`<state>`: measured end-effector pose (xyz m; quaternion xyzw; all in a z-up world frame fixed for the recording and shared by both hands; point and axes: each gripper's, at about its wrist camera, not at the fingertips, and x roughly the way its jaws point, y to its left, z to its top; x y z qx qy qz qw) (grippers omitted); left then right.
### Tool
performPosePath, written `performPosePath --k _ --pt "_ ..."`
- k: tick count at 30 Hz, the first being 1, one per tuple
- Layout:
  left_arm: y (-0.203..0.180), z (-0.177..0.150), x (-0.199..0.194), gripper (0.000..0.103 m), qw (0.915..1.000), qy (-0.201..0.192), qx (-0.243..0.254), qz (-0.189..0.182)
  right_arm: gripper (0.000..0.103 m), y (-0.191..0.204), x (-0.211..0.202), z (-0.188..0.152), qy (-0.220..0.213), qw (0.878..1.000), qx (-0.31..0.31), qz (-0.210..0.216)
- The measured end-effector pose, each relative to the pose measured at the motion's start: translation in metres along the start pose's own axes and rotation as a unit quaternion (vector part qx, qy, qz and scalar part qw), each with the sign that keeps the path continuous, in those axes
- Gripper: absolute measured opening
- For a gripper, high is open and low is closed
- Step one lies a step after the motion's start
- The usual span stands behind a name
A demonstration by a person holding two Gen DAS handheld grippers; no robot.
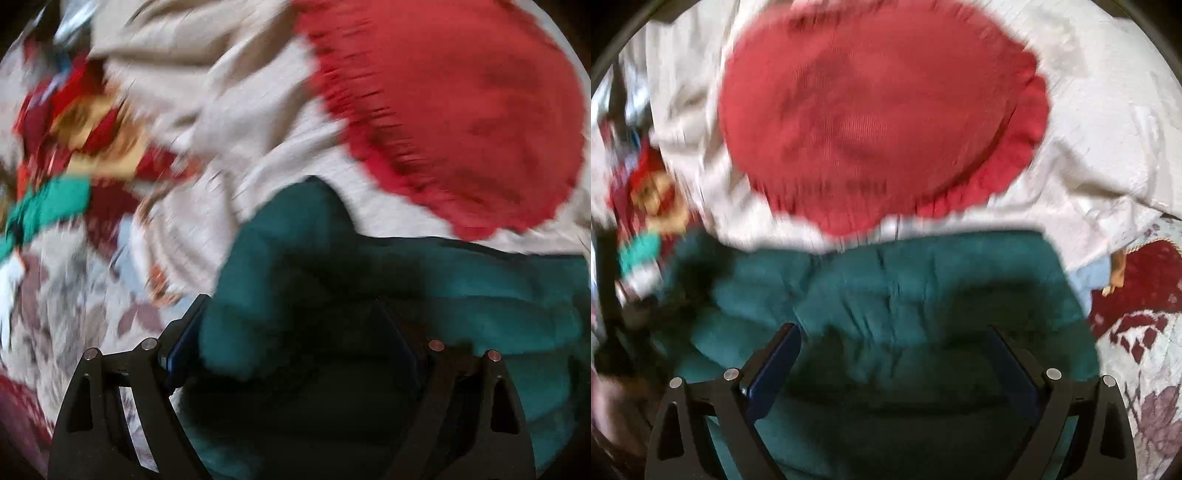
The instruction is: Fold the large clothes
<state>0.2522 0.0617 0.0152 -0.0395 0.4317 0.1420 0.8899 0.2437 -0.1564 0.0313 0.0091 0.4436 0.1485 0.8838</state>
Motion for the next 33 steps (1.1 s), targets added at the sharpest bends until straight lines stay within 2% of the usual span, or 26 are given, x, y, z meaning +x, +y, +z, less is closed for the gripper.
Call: performPosePath --k 1,4,5,8,11,13,14,17,18,21,23,24,25,27,28,30,33 --pt "0.014 -0.002 0.011 0.089 0.9993 0.023 -0.031 -0.003 0.1 -0.006 0.021 -0.006 0.029 1.0 0.0 0.002" --pt "0.043 -0.005 0.029 0.09 0.9889 0.067 -0.113 -0.069 0.103 -0.013 0.025 -0.006 0.025 0.999 0.015 0.016" --pt "0.046 -0.004 0.026 0.09 0.9883 0.061 -0.121 -0.071 0.103 -0.014 0.026 -0.005 0.029 0.999 0.016 0.018" --pt "0.046 0.002 -0.011 0.09 0.9911 -0.018 -0.121 -0.053 0.103 -0.011 0.028 -0.005 0.034 0.999 0.012 0.013" --pt "0.043 0.007 -0.048 0.09 0.9857 -0.108 -0.117 -0.055 0.103 -0.01 0.028 -0.005 0.04 0.999 0.007 0.01" --pt "0.038 0.006 -0.064 0.09 0.9795 -0.148 -0.108 -0.084 0.103 -0.01 0.028 -0.005 0.038 0.999 0.007 0.012" --pt "0.036 0.006 -0.066 0.09 0.9776 -0.151 -0.099 -0.108 0.103 -0.01 0.028 -0.005 0.037 0.999 0.006 0.013" --pt "0.006 0.001 -0.062 0.09 0.9776 -0.102 -0.035 -0.181 0.103 -0.01 0.026 -0.004 0.038 0.999 0.006 0.013" --pt "-0.004 -0.001 -0.06 0.09 0.9779 -0.082 -0.018 -0.191 0.102 -0.012 0.016 -0.001 0.035 0.999 0.016 0.013" --pt "-0.02 -0.011 -0.049 0.09 0.982 -0.027 0.003 -0.187 0.101 -0.014 -0.002 0.0 0.015 1.0 0.026 0.002" --pt "-0.035 -0.021 -0.024 0.09 0.9835 0.046 0.039 -0.171 0.101 -0.016 -0.015 -0.002 0.002 1.0 0.03 -0.003" --pt "-0.043 -0.028 -0.018 0.09 0.9851 0.049 0.063 -0.152 0.101 -0.017 -0.02 -0.004 0.002 1.0 0.028 -0.005" --pt "-0.049 -0.033 -0.02 0.093 0.9865 0.032 0.083 -0.138 0.101 -0.017 -0.019 -0.007 0.009 1.0 0.022 -0.007" --pt "-0.054 -0.036 -0.022 0.095 0.9877 0.019 0.095 -0.122 0.103 -0.017 0.0 -0.021 0.049 0.999 -0.006 -0.019" --pt "-0.054 -0.036 -0.022 0.096 0.9882 0.018 0.094 -0.119 0.103 -0.017 0.0 -0.021 0.049 0.999 -0.006 -0.019" --pt "-0.052 -0.037 -0.022 0.098 0.9885 0.02 0.083 -0.125 0.103 -0.016 0.003 -0.029 0.024 0.999 -0.037 -0.015" --pt "-0.045 -0.036 -0.019 0.099 0.9881 0.025 0.058 -0.14 0.103 -0.019 0.004 -0.03 0.027 0.999 -0.029 -0.009"
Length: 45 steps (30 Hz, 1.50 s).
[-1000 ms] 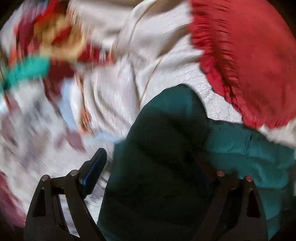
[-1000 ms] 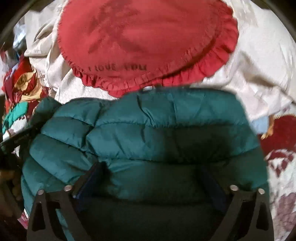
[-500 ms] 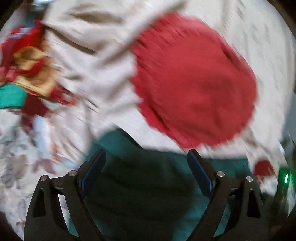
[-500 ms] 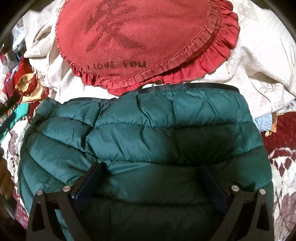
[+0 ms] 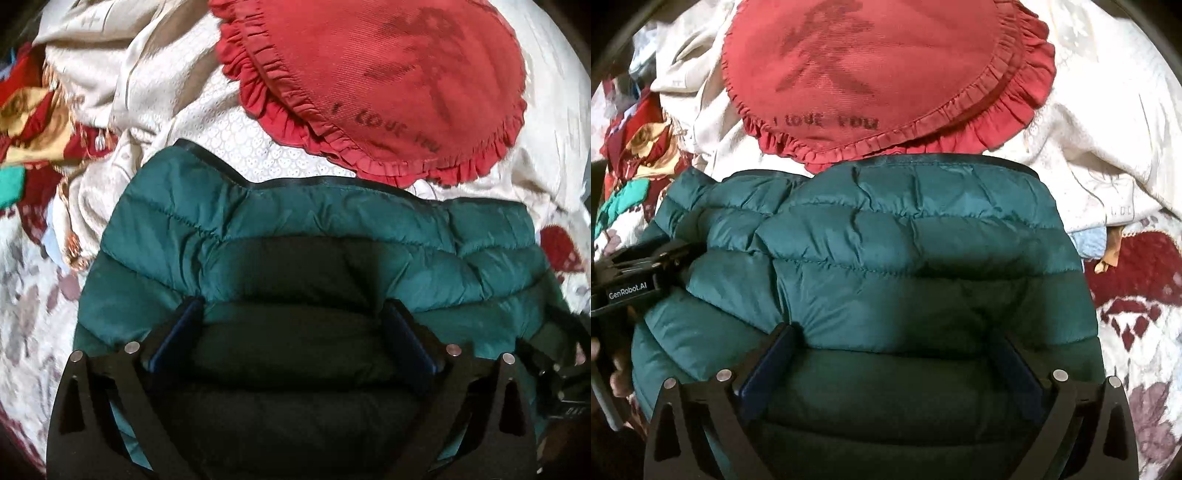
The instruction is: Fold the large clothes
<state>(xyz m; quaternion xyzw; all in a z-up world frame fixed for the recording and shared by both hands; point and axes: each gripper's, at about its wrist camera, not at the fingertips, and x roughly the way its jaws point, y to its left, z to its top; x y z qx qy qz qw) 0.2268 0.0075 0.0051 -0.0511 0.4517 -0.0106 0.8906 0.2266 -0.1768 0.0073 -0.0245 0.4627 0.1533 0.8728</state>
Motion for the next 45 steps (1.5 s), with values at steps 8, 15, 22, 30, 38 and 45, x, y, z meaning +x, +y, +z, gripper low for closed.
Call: performPosePath --k 8,15,22,30,38,45 --pt "-0.014 0.0 0.005 0.099 0.9992 0.001 0.027 0.029 0.103 0.001 0.001 0.001 0.008 1.0 0.0 -0.003" --pt "-0.015 0.0 0.004 0.099 0.9991 -0.001 0.026 0.033 0.103 0.003 0.002 0.001 0.003 1.0 -0.011 -0.005" --pt "-0.014 -0.001 0.004 0.099 0.9991 -0.001 0.026 0.032 0.103 0.003 0.003 0.0 -0.002 1.0 -0.014 -0.009" --pt "-0.014 0.001 0.005 0.102 0.9992 -0.002 0.022 0.032 0.103 0.003 0.004 -0.001 -0.003 1.0 -0.014 -0.008" --pt "-0.005 0.006 -0.002 0.102 0.9997 0.001 0.023 0.0 0.103 0.003 0.003 -0.001 0.003 1.0 -0.015 0.002" --pt "0.083 0.024 -0.029 0.102 0.9978 -0.041 -0.05 -0.015 0.103 -0.05 -0.039 0.033 -0.069 0.997 0.039 -0.005"
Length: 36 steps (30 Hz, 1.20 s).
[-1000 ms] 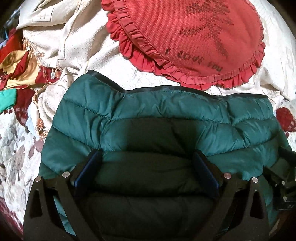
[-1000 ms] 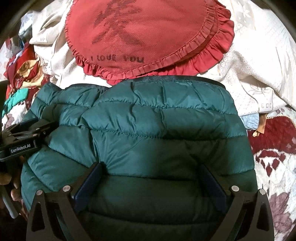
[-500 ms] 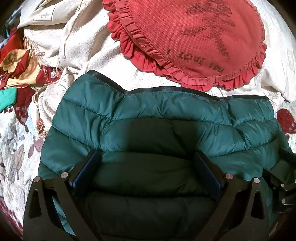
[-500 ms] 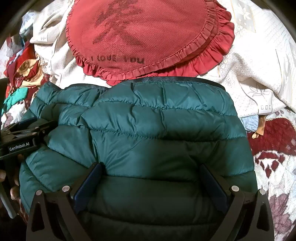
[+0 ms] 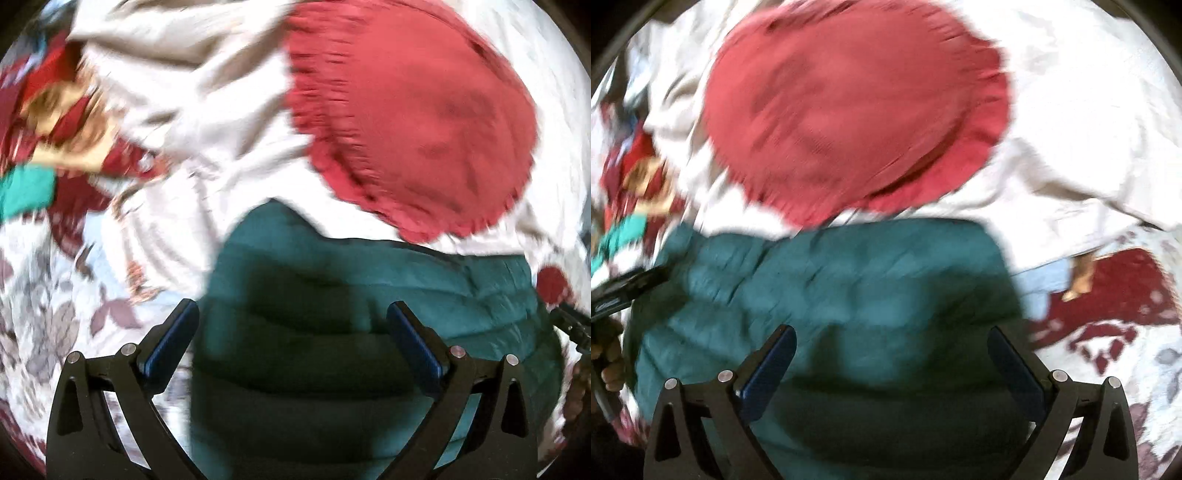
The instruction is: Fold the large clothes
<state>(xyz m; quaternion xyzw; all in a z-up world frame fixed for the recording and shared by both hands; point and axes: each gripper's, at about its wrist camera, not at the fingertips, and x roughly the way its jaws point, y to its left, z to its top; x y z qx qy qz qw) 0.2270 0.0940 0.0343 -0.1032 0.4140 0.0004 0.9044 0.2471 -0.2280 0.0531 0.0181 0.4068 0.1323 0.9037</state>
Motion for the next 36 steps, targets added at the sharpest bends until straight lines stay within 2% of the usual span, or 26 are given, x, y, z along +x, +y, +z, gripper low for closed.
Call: performPosePath --k 2,5,7,8,9,10,11,15,17,19,20,22,25,29,31,35,36 --pt "0.027 -0.003 0.013 0.102 0.9986 0.039 -0.031 -0.018 0.103 -0.026 0.003 0.008 0.01 0.999 0.035 0.018" --pt "0.048 -0.011 0.033 0.102 0.9945 0.084 -0.048 -0.041 0.103 -0.033 0.015 0.007 0.031 0.999 0.029 0.012" --pt "0.057 -0.019 0.045 0.102 0.991 0.095 -0.053 -0.079 0.103 -0.033 0.026 0.005 0.053 0.998 0.016 -0.003" --pt "0.062 -0.021 0.054 0.102 0.9871 0.105 -0.062 -0.103 0.103 -0.033 0.026 0.005 0.053 0.998 0.016 -0.003" --pt "0.066 -0.023 0.061 0.103 0.9828 0.113 -0.076 -0.125 0.103 -0.032 0.037 0.001 0.074 0.997 0.003 -0.021" --pt "0.076 -0.024 0.071 0.103 0.9745 0.119 -0.102 -0.16 0.103 -0.033 0.038 0.0 0.073 0.997 0.005 -0.021" --pt "0.08 -0.023 0.072 0.103 0.973 0.109 -0.106 -0.174 0.103 -0.033 0.038 0.0 0.073 0.997 0.005 -0.021" --pt "0.078 -0.024 0.075 0.103 0.9748 0.09 -0.096 -0.18 0.103 -0.041 0.036 0.0 0.073 0.997 0.018 -0.019" --pt "0.076 -0.025 0.071 0.095 0.9752 0.078 -0.096 -0.183 0.103 -0.042 0.037 -0.001 0.073 0.997 0.022 -0.015" --pt "0.075 -0.025 0.063 0.063 0.9728 0.059 -0.088 -0.206 0.103 -0.044 0.039 -0.001 0.075 0.997 0.027 -0.012" --pt "0.072 -0.028 0.059 0.058 0.9727 0.05 -0.083 -0.211 0.103 -0.044 0.039 -0.002 0.075 0.997 0.028 -0.012" --pt "0.066 -0.028 0.05 0.044 0.9776 0.027 -0.054 -0.202 0.103 -0.043 0.039 -0.001 0.076 0.997 0.028 -0.013" --pt "0.053 -0.028 0.042 0.037 0.9846 0.0 -0.017 -0.174 0.103 -0.042 0.04 0.0 0.075 0.997 0.03 -0.013" --pt "0.047 -0.027 0.042 0.037 0.9882 -0.004 0.001 -0.153 0.103 -0.045 0.04 -0.001 0.074 0.997 0.035 -0.005" --pt "0.045 -0.028 0.043 0.039 0.9895 -0.002 0.007 -0.145 0.103 -0.058 0.041 -0.001 0.097 0.994 0.048 0.027" --pt "0.042 -0.031 0.047 0.044 0.9912 0.002 0.013 -0.131 0.103 -0.094 0.035 -0.01 0.089 0.992 0.087 0.032" --pt "0.043 -0.032 0.048 0.047 0.9915 0.004 0.01 -0.13 0.103 -0.103 0.037 -0.013 0.089 0.99 0.094 0.048"
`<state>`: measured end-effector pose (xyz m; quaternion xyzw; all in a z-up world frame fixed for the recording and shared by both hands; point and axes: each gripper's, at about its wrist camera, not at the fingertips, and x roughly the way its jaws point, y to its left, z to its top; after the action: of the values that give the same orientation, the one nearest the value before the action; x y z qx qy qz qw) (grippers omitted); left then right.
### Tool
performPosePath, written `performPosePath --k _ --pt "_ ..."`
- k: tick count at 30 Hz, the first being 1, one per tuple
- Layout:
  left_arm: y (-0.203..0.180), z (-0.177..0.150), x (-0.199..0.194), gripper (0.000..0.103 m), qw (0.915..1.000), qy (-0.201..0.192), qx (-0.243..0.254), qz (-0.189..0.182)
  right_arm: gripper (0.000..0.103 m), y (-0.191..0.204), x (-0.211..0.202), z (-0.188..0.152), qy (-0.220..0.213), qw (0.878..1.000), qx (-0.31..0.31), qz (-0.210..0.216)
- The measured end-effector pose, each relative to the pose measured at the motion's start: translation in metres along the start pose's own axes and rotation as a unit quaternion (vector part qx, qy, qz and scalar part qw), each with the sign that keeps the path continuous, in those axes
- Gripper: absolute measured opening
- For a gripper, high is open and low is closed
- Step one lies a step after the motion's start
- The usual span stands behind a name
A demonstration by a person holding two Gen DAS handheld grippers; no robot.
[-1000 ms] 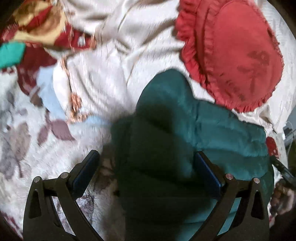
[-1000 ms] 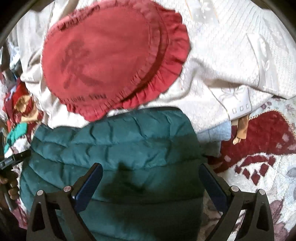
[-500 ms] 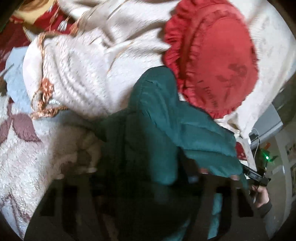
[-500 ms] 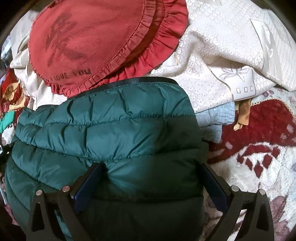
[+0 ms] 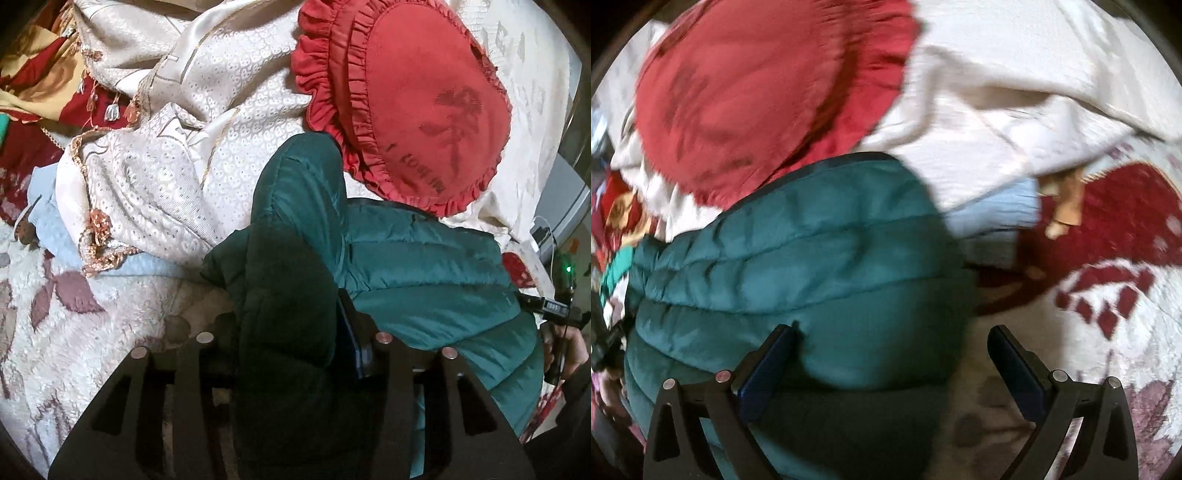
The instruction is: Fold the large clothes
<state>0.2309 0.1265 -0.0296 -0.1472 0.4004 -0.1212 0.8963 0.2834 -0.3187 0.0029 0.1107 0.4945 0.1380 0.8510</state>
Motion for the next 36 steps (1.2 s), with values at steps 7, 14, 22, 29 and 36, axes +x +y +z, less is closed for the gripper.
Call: performPosePath --k 7,14,22,29,36 --pt "0.009 -0.002 0.003 0.063 0.9996 0.013 -0.024 0.012 0.103 -0.039 0.025 -0.012 0.005 0.991 0.031 0.13" --pt "0.014 -0.004 0.008 0.079 0.9985 0.026 -0.041 0.026 0.103 -0.045 0.035 -0.011 -0.016 0.979 0.039 0.201" --pt "0.0 -0.008 -0.002 0.046 0.9991 0.015 -0.012 0.037 0.049 -0.027 0.033 -0.008 -0.025 0.972 -0.002 0.234" --pt "-0.031 -0.025 -0.036 0.025 0.9982 0.024 0.012 0.054 0.027 -0.008 -0.012 -0.015 -0.071 0.975 -0.027 0.207" --pt "-0.054 -0.05 -0.101 0.023 0.9999 0.0 -0.009 -0.008 0.026 0.0 -0.102 -0.049 -0.101 0.976 -0.05 0.187"
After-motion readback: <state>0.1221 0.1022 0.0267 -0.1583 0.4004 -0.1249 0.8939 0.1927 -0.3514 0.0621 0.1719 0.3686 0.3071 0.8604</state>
